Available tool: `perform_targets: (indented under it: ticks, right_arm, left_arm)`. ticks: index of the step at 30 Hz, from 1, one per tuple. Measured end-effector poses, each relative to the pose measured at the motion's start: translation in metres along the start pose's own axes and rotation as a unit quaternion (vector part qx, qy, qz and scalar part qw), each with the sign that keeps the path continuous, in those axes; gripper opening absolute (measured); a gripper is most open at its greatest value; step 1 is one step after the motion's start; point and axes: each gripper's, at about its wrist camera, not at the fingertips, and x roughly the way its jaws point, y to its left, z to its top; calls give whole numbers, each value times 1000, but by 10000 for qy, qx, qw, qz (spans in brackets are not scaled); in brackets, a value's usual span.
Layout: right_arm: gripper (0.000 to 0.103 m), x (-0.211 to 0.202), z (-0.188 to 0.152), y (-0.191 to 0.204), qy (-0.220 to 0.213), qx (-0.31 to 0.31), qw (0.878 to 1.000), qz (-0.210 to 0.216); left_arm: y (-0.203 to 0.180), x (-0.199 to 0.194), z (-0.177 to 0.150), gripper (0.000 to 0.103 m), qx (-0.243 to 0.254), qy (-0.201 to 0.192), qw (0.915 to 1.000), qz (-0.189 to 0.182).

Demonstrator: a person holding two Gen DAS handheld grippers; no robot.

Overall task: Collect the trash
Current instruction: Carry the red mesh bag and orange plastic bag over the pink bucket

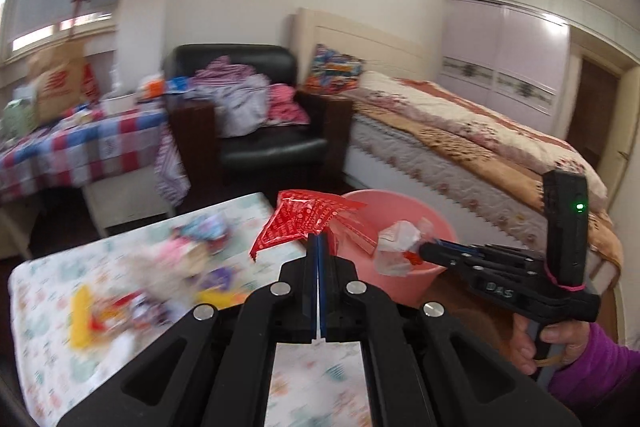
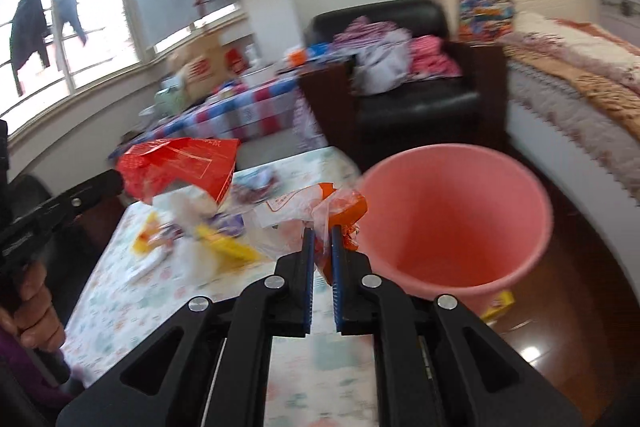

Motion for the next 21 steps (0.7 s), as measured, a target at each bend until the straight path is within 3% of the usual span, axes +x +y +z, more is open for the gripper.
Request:
perform_targets:
  ticks: [8, 14, 21]
  right_arm:
    - [8, 10, 2, -53, -68, 269, 9968, -745]
    - [8, 28, -6, -67, 26, 363, 9945, -978]
    - [10, 40, -12, -79, 208, 506, 9935, -996]
  left_arm:
    - [-51, 75, 14, 0, 269, 310, 9982, -426]
    - [-63, 128, 8, 0, 416, 700, 9959, -394]
    - [-62, 156, -1, 0, 320, 978, 9942, -314]
